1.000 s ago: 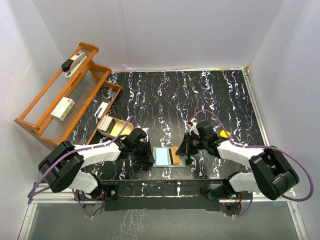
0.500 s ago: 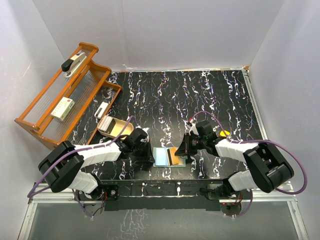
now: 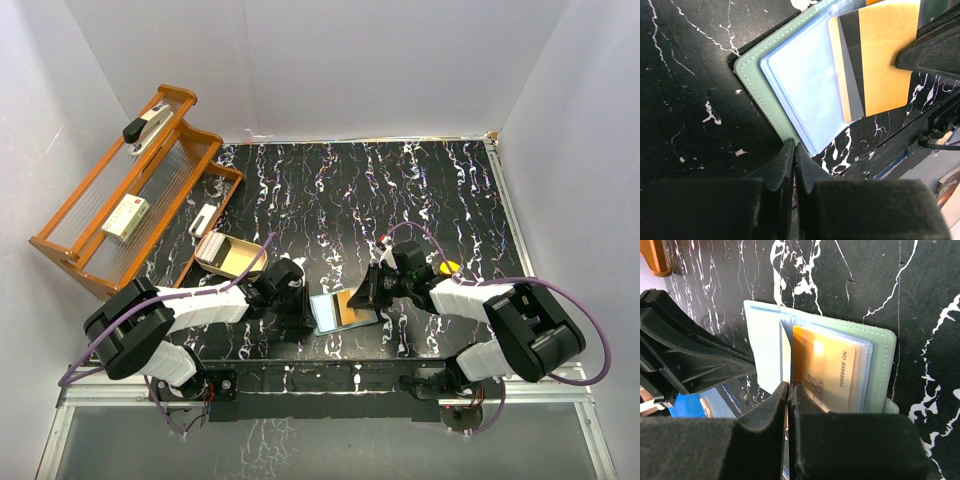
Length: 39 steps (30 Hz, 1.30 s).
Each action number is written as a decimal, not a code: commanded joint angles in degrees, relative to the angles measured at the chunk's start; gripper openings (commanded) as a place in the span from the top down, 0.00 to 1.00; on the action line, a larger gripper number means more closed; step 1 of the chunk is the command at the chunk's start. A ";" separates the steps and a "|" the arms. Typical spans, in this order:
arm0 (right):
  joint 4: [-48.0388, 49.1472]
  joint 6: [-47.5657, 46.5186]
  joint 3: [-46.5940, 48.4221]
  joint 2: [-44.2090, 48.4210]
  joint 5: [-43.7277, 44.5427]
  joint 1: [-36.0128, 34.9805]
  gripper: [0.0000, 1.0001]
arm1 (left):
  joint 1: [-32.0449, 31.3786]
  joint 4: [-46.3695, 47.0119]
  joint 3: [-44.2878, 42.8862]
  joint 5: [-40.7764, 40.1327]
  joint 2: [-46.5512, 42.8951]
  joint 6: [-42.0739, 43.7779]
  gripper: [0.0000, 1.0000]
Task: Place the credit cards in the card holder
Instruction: Insert the credit card into the card holder.
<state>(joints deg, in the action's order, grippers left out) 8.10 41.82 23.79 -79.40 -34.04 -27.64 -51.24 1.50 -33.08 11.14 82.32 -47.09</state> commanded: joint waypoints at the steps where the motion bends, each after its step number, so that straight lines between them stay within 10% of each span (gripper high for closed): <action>1: 2.54 0.10 -0.96 0.72 1.23 -0.27 1.00 | -1.40 -1.59 0.02 -1.97 1.79 -0.01 1.00; 23: -3.09 -5.86 5.03 -4.99 3.71 -2.95 0.87 | -1.49 -2.17 -0.48 -6.45 -0.67 -0.81 1.00; 39: -15.10 -7.72 10.36 0.89 13.34 -7.53 0.57 | -1.49 0.21 2.16 -7.16 -3.23 -2.12 1.00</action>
<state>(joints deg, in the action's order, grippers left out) -6.00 34.89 33.67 -80.16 -23.35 -34.00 -52.69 0.78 -32.73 5.10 80.84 -48.66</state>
